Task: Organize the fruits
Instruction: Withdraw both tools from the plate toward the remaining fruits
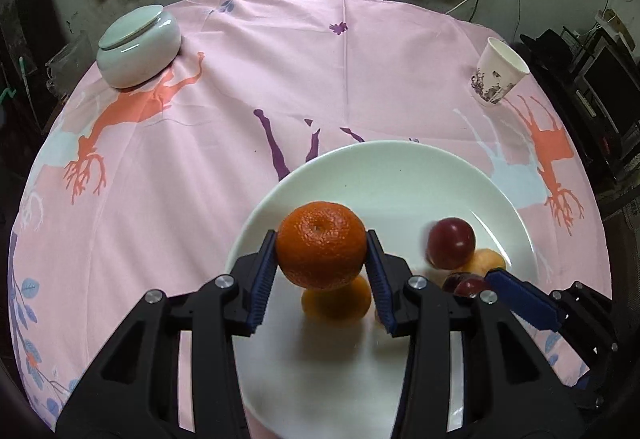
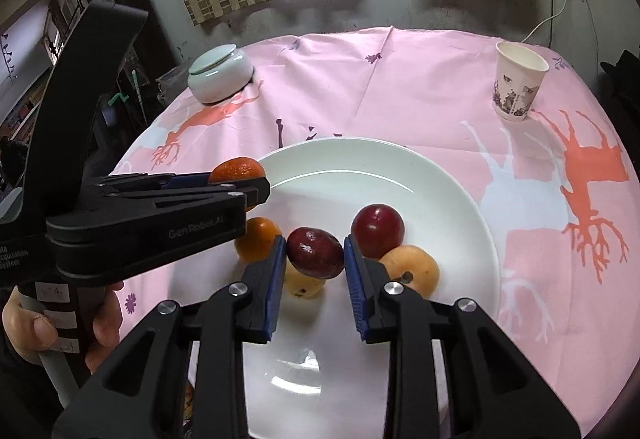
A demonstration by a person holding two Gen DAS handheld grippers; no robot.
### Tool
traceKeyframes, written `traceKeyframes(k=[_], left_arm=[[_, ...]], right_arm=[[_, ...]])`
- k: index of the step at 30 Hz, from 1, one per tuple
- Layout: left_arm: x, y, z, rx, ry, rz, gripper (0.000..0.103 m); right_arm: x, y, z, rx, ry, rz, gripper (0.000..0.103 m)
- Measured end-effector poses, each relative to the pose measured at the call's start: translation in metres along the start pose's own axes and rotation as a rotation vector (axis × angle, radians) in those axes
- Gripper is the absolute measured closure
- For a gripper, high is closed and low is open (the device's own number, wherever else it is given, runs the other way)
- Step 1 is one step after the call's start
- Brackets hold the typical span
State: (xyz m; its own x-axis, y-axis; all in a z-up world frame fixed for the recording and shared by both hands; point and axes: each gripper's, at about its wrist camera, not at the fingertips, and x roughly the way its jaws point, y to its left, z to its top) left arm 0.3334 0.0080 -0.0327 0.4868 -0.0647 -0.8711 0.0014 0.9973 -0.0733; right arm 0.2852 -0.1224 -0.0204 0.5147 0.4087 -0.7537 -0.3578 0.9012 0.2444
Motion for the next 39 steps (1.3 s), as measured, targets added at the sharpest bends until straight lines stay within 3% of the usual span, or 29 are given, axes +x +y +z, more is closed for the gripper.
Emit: traceKeyframes(k=[9,11,15,16,18,20,25,28,33,36,39], left_arm=[[0.023,-0.003,0.014,0.017,0.025,0.007,0.056],[0.016,-0.001,0.014,0.011,-0.001,0.013,0.036],[-0.013,0.004,0.014,0.013,-0.061,0.033,0.028],[-0.023,0.007,0.012,0.008,-0.069,0.026,0.028],[-0.044,0.012,0.003,0.001,-0.088,0.014,0.024],[-0.069,0.015,-0.015,0.011,-0.121,0.016,0.016],[-0.127,0.024,-0.104,0.048,-0.221,0.047,0.002],[-0.140,0.030,-0.169,0.043,-0.222,0.064,0.002],[-0.150,0.036,-0.260,0.008,-0.208,0.049,0.002],[-0.148,0.032,-0.287,0.044,-0.185,0.064,0.002],[-0.149,0.030,-0.296,0.059,-0.174,0.057,0.002]], right_arm=[[0.029,0.000,0.009,-0.033,0.056,-0.024,0.072],[0.028,0.002,0.008,-0.046,0.058,-0.038,0.072],[0.013,0.010,0.004,-0.077,0.044,-0.052,0.070],[0.006,0.012,0.003,-0.088,0.024,-0.061,0.064],[-0.013,0.018,0.000,-0.108,-0.031,-0.092,0.037],[-0.043,0.026,-0.012,-0.152,-0.106,-0.120,0.032],[-0.111,0.036,-0.072,-0.168,-0.146,-0.122,0.008],[-0.142,0.042,-0.125,-0.142,-0.150,-0.110,0.004],[-0.175,0.050,-0.217,-0.083,-0.163,-0.208,0.002],[-0.182,0.050,-0.243,-0.055,-0.173,-0.254,0.002],[-0.178,0.046,-0.247,-0.042,-0.153,-0.238,0.003]])
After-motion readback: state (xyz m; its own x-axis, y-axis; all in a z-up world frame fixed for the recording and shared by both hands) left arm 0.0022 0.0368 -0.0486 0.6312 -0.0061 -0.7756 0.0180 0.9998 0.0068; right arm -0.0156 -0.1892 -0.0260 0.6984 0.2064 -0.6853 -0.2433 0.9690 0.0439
